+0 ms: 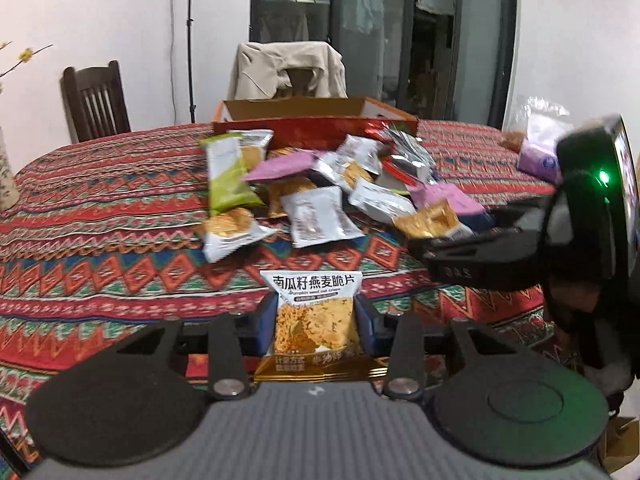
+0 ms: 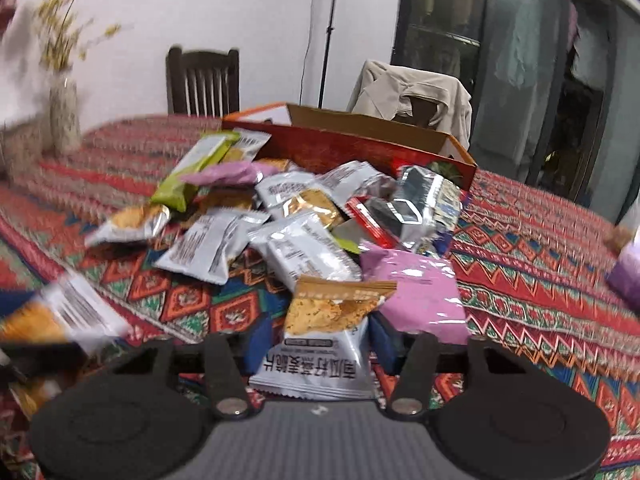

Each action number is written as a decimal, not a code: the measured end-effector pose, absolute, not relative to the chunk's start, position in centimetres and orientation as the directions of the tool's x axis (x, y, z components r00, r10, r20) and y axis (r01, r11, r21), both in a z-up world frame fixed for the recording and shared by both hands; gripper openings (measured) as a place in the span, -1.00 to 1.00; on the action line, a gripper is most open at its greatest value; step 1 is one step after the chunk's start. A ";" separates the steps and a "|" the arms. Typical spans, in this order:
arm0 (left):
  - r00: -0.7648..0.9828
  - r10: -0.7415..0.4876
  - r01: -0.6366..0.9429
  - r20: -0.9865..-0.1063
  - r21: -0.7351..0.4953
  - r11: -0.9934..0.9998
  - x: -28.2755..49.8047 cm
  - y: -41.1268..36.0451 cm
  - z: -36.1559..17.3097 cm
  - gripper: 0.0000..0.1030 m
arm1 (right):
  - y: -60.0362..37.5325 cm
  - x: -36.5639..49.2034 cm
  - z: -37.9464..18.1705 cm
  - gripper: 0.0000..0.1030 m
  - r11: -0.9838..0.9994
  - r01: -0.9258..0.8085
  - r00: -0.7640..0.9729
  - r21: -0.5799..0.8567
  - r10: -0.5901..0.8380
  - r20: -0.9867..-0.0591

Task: Organize snacks
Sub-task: 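Carry the crisp packet into the cardboard box and open the left tool, then withdraw both tools from the box back toward the snack pile, then grasp a crisp packet with the left tool while the right tool grasps a white sachet, then lower both held packets into the box and open both tools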

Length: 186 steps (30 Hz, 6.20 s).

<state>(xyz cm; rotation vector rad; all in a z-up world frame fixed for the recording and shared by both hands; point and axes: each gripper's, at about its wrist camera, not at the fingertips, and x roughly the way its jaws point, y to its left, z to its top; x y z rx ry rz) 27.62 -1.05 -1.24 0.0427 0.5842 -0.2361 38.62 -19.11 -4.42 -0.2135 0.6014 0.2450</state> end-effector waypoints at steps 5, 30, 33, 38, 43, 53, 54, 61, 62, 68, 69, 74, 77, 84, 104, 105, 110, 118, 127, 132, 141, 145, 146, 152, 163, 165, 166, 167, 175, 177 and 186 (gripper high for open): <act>0.812 -0.235 0.235 -0.535 -0.070 0.969 26.5 0.8 -1.0 -0.21 | -18.6 36.1 -4.3 -0.16 0.950 -0.288 0.784 -0.122 0.161 -0.599; 0.830 -0.134 0.088 -0.541 -0.111 0.990 71.4 0.4 8.2 -0.21 | -25.5 66.4 13.4 -0.17 0.939 -0.338 0.820 -0.065 0.260 -0.510; 0.807 -0.117 0.065 -0.579 -0.110 0.992 76.3 0.4 5.8 -0.20 | -24.4 74.7 8.3 -0.17 0.953 -0.297 0.758 -0.065 0.194 -0.623; 0.781 -0.027 0.070 -0.623 0.044 0.997 79.7 -1.4 3.0 -0.04 | -22.6 82.2 2.0 -0.16 0.948 -0.294 0.692 -0.124 0.121 -0.712; 0.809 -0.058 0.083 -0.585 0.017 0.996 79.4 -1.3 2.8 0.59 | -22.8 83.7 -0.9 0.33 0.955 -0.259 0.665 -0.146 0.067 -0.743; 0.833 -0.058 0.060 -0.550 -0.015 0.998 77.2 -0.7 5.4 0.60 | -24.8 81.2 0.2 0.55 0.980 -0.181 0.721 -0.081 0.077 -0.689; 0.834 -0.075 0.063 -0.547 -0.041 0.997 76.3 -0.4 6.4 0.61 | -24.8 80.9 0.6 0.55 0.978 -0.193 0.714 -0.077 0.086 -0.695; 0.851 -0.157 0.111 -0.502 -0.120 0.986 66.1 1.4 15.5 0.91 | -25.6 72.5 10.0 0.75 0.963 -0.251 0.793 -0.096 0.148 -0.590; 0.853 -0.168 0.126 -0.494 -0.118 0.985 64.2 1.4 16.4 0.94 | -25.9 70.9 11.4 0.78 0.963 -0.253 0.805 -0.098 0.153 -0.573; 0.897 -0.167 0.184 -0.410 0.002 0.983 48.5 1.7 18.7 1.00 | -28.7 58.6 17.1 1.00 0.965 -0.259 0.861 -0.038 0.213 -0.461; 0.900 -0.167 0.184 -0.402 0.004 0.983 45.8 1.9 18.4 1.00 | -29.3 56.4 17.3 1.00 0.969 -0.246 0.868 -0.014 0.214 -0.448; 0.930 -0.177 0.198 -0.323 0.034 0.980 33.9 2.7 16.1 1.00 | -31.3 45.3 15.9 1.00 0.964 -0.251 0.866 0.084 0.262 -0.427; 0.957 -0.130 0.161 -0.261 0.102 0.982 27.1 3.5 13.6 1.00 | -31.0 37.9 13.1 1.00 0.972 -0.230 0.889 0.047 0.229 -0.395; 0.949 -0.084 0.102 -0.304 0.043 0.994 19.0 4.8 7.5 1.00 | -28.2 24.2 5.7 1.00 0.978 -0.210 0.897 0.012 0.198 -0.395; 0.902 -0.013 0.021 -0.433 0.013 1.000 18.7 6.9 2.5 1.00 | -23.9 19.3 -2.6 0.97 0.959 -0.275 0.852 0.072 0.278 -0.443; 0.897 -0.019 0.025 -0.443 0.008 1.000 19.3 6.7 2.4 1.00 | -24.0 19.7 -2.5 0.96 0.954 -0.287 0.849 0.090 0.296 -0.437; 0.868 -0.068 0.061 -0.491 -0.030 0.998 24.7 5.8 1.7 1.00 | -23.4 23.0 -2.2 0.77 0.954 -0.295 0.851 0.060 0.291 -0.437; 0.797 -0.153 0.090 -0.584 -0.135 0.987 36.2 3.6 -0.1 0.68 | -21.6 33.1 -1.9 0.45 0.929 -0.366 0.824 -0.051 0.298 -0.481; 0.755 -0.151 0.055 -0.639 -0.168 0.984 42.0 2.9 -2.6 0.43 | -19.8 44.2 -3.8 0.07 0.867 -0.495 0.698 -0.062 0.353 -0.623; 0.761 -0.167 0.072 -0.627 -0.174 0.982 42.4 3.1 -2.7 -0.06 | -19.8 46.3 -4.4 0.09 0.866 -0.500 0.691 -0.034 0.375 -0.618; 0.757 -0.191 0.096 -0.624 -0.182 0.978 39.4 2.8 -2.0 -0.12 | -19.4 47.4 -4.9 -0.26 0.860 -0.511 0.684 0.014 0.416 -0.600; 0.764 -0.173 0.097 -0.621 -0.154 0.983 36.0 2.7 -1.4 -0.12 | -19.8 45.3 -4.5 -0.29 0.854 -0.517 0.673 0.053 0.444 -0.592; 0.766 -0.170 0.096 -0.620 -0.151 0.984 35.2 2.7 -1.3 -0.12 | -19.9 44.5 -4.5 -0.29 0.856 -0.514 0.673 0.060 0.445 -0.590; 0.789 -0.165 0.107 -0.592 -0.132 0.986 30.9 2.5 0.4 -0.12 | -21.2 37.6 -4.1 -0.29 0.876 -0.479 0.701 0.061 0.423 -0.574; 0.804 -0.311 0.234 -0.506 -0.212 0.949 32.4 1.8 6.0 -0.12 | -25.7 33.0 -1.1 -0.29 0.880 -0.447 0.731 0.158 0.462 -0.502; 0.826 -0.327 0.261 -0.459 -0.202 0.944 34.7 1.6 8.5 -0.11 | -27.0 34.2 0.7 -0.29 0.853 -0.475 0.724 0.214 0.517 -0.457; 0.836 -0.330 0.272 -0.438 -0.192 0.943 36.5 1.4 9.8 -0.11 | -27.5 35.1 2.0 -0.29 0.845 -0.486 0.726 0.221 0.532 -0.436; 0.843 -0.331 0.278 -0.423 -0.185 0.943 38.5 1.1 11.0 -0.11 | -28.0 36.3 3.3 -0.29 0.842 -0.494 0.732 0.218 0.538 -0.418; 0.872 -0.270 0.236 -0.408 -0.132 0.963 59.8 -3.3 13.8 -0.11 | -28.0 56.3 11.0 -0.29 0.873 -0.465 0.734 0.148 0.473 -0.487; 0.858 -0.251 0.199 -0.448 -0.161 0.967 64.7 -4.0 12.4 -0.11 | -27.2 62.7 10.8 -0.29 0.894 -0.420 0.712 0.155 0.431 -0.554; 0.767 -0.135 0.049 -0.627 -0.153 0.987 80.0 -5.8 3.1 -0.11 | -24.2 82.6 2.4 -0.26 0.970 -0.185 0.583 0.157 0.237 -0.777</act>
